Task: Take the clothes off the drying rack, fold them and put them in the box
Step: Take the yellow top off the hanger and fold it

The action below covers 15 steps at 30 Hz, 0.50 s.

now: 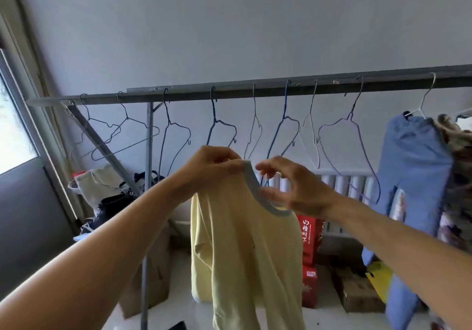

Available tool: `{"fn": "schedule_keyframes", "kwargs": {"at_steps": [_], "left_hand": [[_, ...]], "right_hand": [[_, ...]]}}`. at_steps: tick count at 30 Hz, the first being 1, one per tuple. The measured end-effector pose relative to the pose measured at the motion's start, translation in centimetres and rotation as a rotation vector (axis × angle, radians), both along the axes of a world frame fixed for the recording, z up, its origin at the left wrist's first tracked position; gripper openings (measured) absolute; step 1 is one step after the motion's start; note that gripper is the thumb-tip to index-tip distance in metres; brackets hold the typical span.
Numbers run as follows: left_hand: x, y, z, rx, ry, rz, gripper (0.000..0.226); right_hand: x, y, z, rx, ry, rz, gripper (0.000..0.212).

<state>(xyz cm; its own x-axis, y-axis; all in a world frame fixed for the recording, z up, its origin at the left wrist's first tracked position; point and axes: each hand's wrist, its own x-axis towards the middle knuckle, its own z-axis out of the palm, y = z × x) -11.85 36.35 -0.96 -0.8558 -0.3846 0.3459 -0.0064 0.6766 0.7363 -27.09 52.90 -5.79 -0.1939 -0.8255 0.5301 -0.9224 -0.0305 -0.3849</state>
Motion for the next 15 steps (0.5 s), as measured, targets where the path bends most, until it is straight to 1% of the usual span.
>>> {"fn": "schedule_keyframes", "kwargs": {"at_steps": [1, 2, 3, 6, 7, 8, 10, 11, 12, 15], "left_hand": [[0.8, -0.4, 0.1, 0.017, -0.007, -0.013, 0.015], [1.6, -0.9, 0.3, 0.024, -0.012, -0.024, 0.014], [2.4, -1.2, 0.5, 0.022, -0.015, -0.036, 0.014], [4.9, -2.8, 1.0, 0.000, -0.023, -0.053, 0.013], [5.6, -3.3, 1.0, -0.006, -0.019, -0.045, 0.013], [6.4, -3.8, 1.0, -0.004, -0.009, -0.036, 0.012], [7.6, -5.0, 0.9, 0.016, 0.009, -0.018, 0.011], [8.2, -5.5, 0.8, 0.022, 0.011, -0.003, 0.012], [8.8, -6.1, 0.6, 0.023, 0.011, 0.015, 0.013], [10.6, -8.4, 0.1, 0.018, 0.006, 0.080, 0.014]], "right_hand": [[0.9, -0.6, -1.1, 0.082, -0.076, 0.010, 0.047], [1.5, -1.2, -1.9, 0.151, -0.100, -0.007, 0.050], [1.9, -1.5, -2.5, 0.191, -0.080, -0.038, 0.051], [3.1, -2.5, -3.1, 0.150, 0.028, -0.116, 0.045], [3.5, -2.9, -3.3, 0.168, 0.074, -0.142, 0.046], [3.8, -3.3, -3.4, 0.218, 0.121, -0.173, 0.045], [4.3, -4.2, -4.2, 0.307, 0.186, -0.247, 0.033], [4.7, -4.6, -4.7, 0.293, 0.189, -0.281, 0.027], [5.2, -4.8, -5.2, 0.232, 0.171, -0.318, 0.023], [7.0, -5.5, -6.6, -0.022, 0.101, -0.487, 0.014]]}}
